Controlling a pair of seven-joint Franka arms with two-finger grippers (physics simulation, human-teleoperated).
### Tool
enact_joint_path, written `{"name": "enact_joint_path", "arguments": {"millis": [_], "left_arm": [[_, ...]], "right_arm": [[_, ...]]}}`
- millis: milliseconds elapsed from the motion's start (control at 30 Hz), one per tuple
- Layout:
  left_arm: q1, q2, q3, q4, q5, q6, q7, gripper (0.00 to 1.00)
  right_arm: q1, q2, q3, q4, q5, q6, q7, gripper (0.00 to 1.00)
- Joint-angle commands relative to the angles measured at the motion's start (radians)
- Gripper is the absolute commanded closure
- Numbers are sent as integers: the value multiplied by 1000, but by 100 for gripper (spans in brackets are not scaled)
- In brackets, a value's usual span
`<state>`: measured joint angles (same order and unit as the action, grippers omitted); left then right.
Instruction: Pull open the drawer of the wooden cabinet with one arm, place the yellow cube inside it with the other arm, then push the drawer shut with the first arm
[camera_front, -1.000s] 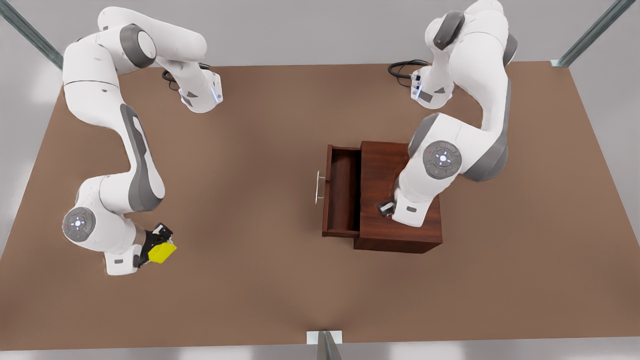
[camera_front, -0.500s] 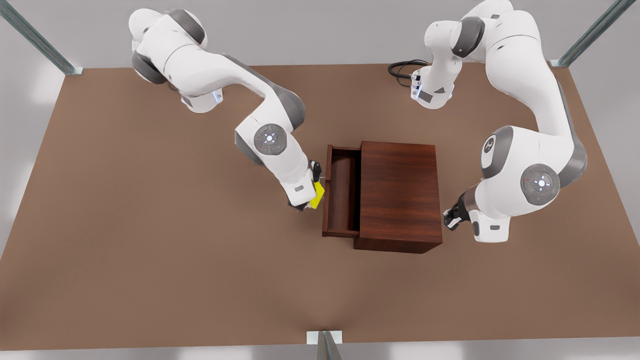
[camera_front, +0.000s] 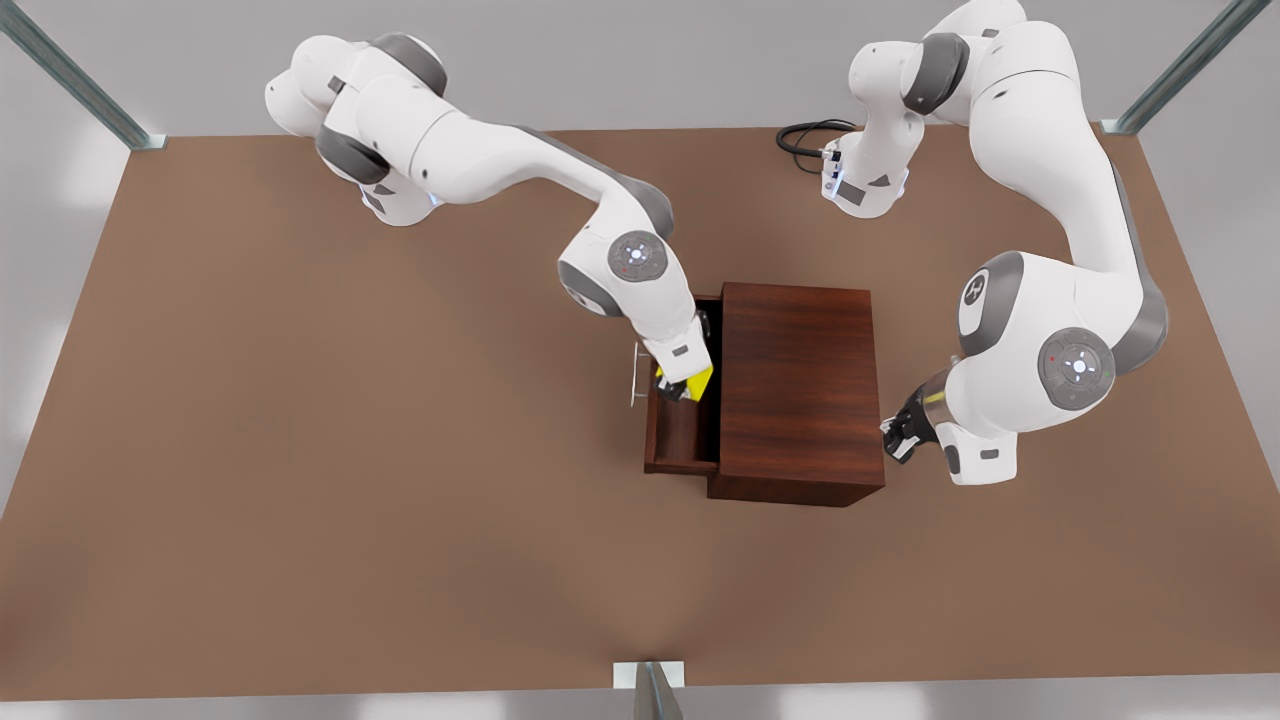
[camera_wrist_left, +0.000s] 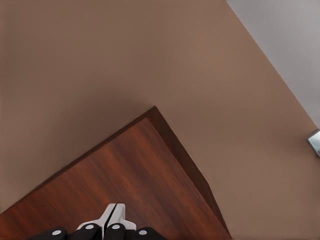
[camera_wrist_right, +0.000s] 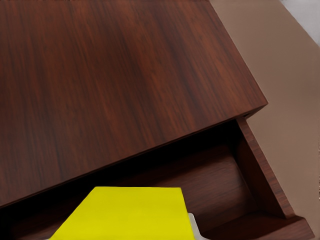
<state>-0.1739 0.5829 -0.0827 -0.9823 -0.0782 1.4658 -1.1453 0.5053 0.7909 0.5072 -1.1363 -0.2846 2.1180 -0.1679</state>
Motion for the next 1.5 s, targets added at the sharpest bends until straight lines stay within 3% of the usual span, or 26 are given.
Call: {"name": "enact_joint_path", "arguments": {"millis": [0,33,200,300,400,467,500,533,767,933,1033,1133,1467], "left_arm": [[1,-2,0,1,0,1,-85,79],[-1,0,0,1,0,1,-85,79],[-3,0,-8,1,0,1,-91,79],[-148,0,-12,2,-29,37,-361,79],[-357,-2,-11,2,-75,235,-812,79],[-424,18,-6,-1,-109,378,-1008,79],[-479,46,-5,-6,-106,424,-1067,79],[-521,78,-3,-9,-80,472,-1108,79],[-567,181,-3,-122,74,533,-1136,79],[-561,176,-3,-253,117,515,-1022,79],[-558,172,-2,-256,117,493,-965,79],[-544,160,1,-256,115,456,-919,79],[-481,106,-2,-343,110,426,-815,79]], "right_arm": [[1,5,1,0,-24,43,96,35],[7,10,1,0,-31,63,99,0],[-47,-7,10,-2,-33,36,88,0],[-359,-172,154,-2,-31,-260,231,0],[-660,-343,145,-46,-34,-458,323,0],[-564,-481,-146,-143,42,-466,301,0],[-469,-580,-357,-282,192,-426,237,0],[-472,-642,-371,-398,205,-368,211,0],[-479,-547,-369,-280,231,-386,212,0],[-475,-519,-369,-266,234,-395,218,0],[-481,-519,-366,-255,234,-395,215,0],[-482,-415,-372,-74,225,-386,209,0],[-481,-410,-384,-80,228,-394,176,0]]}}
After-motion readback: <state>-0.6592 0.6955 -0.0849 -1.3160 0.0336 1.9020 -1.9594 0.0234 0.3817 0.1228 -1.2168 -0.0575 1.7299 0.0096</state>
